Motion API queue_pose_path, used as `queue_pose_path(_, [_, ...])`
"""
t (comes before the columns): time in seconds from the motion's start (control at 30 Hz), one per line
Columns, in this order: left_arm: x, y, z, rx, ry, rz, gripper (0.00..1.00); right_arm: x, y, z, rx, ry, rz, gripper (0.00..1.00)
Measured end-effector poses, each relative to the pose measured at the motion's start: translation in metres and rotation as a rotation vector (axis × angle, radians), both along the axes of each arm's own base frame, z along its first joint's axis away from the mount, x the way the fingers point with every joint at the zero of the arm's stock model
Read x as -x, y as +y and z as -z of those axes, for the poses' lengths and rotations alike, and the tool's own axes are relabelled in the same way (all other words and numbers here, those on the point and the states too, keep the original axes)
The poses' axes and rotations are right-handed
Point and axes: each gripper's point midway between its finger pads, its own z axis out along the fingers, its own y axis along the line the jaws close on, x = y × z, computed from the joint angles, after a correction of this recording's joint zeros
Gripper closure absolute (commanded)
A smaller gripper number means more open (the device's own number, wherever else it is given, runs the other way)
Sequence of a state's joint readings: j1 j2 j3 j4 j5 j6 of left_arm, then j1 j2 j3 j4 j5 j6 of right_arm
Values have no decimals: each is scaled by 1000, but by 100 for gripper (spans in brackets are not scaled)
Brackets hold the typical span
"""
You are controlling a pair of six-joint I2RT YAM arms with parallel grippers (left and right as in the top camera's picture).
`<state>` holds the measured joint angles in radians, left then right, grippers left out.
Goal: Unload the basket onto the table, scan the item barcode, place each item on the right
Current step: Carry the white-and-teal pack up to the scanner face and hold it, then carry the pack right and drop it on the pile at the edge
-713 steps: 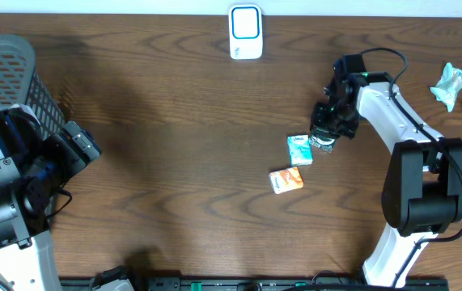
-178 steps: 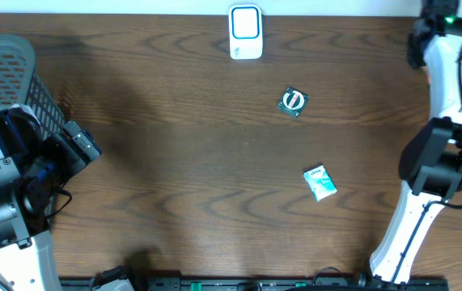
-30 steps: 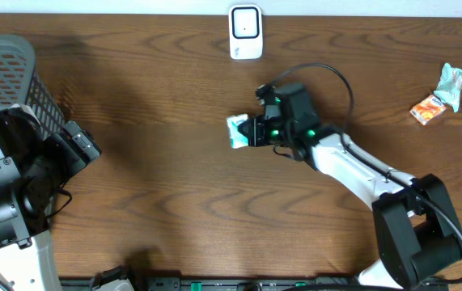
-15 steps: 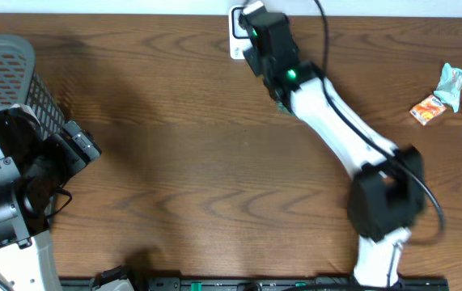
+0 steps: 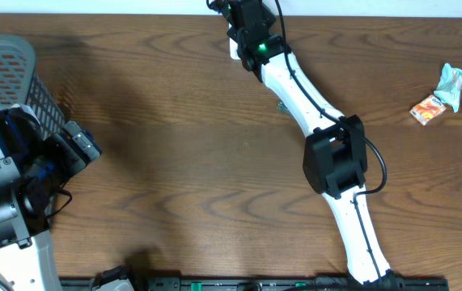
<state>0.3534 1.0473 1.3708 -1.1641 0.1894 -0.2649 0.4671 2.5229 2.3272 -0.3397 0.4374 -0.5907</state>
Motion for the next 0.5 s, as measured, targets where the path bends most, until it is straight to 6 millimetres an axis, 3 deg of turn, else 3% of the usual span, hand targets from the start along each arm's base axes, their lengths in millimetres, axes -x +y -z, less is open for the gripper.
queue_pose_path(0.4, [0,0,0,0,0,0,2,5,6,14,-22,73,-71,99])
queue_pose_path(0.5, [0,0,0,0,0,0,2,2,-5,16,-28,80,-53,99])
